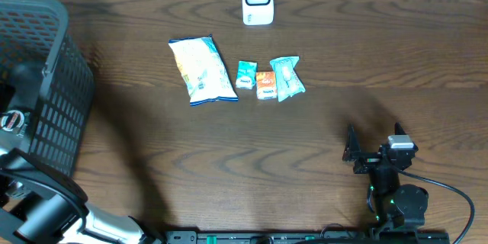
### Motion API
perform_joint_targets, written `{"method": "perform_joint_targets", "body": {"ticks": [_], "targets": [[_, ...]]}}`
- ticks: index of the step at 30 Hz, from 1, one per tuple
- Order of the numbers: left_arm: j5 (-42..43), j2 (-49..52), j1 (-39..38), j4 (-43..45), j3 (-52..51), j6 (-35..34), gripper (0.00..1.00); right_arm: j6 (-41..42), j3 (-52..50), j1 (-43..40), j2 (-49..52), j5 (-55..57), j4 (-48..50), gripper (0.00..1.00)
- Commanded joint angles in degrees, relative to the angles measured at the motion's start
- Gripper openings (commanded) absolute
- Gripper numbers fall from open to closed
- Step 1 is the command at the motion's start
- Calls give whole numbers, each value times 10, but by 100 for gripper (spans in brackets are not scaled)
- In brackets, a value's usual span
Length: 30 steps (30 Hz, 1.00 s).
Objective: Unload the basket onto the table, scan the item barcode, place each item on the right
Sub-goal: 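Reach into the basket and grasp the dark green Zam-Buk tin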
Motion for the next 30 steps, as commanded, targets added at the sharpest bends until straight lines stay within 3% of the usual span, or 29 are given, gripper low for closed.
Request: {"method": "perform_joint_targets", "body": {"ticks": [1,10,30], "targets": [[-29,31,-7,8,4,5,98,4,-1,-3,-1,0,-3,99],[-30,106,-7,39,4,5,98,4,-1,-3,-1,0,-3,99],[-29,160,-7,115,-4,6,98,4,-1,-3,-1,0,-3,99]]}}
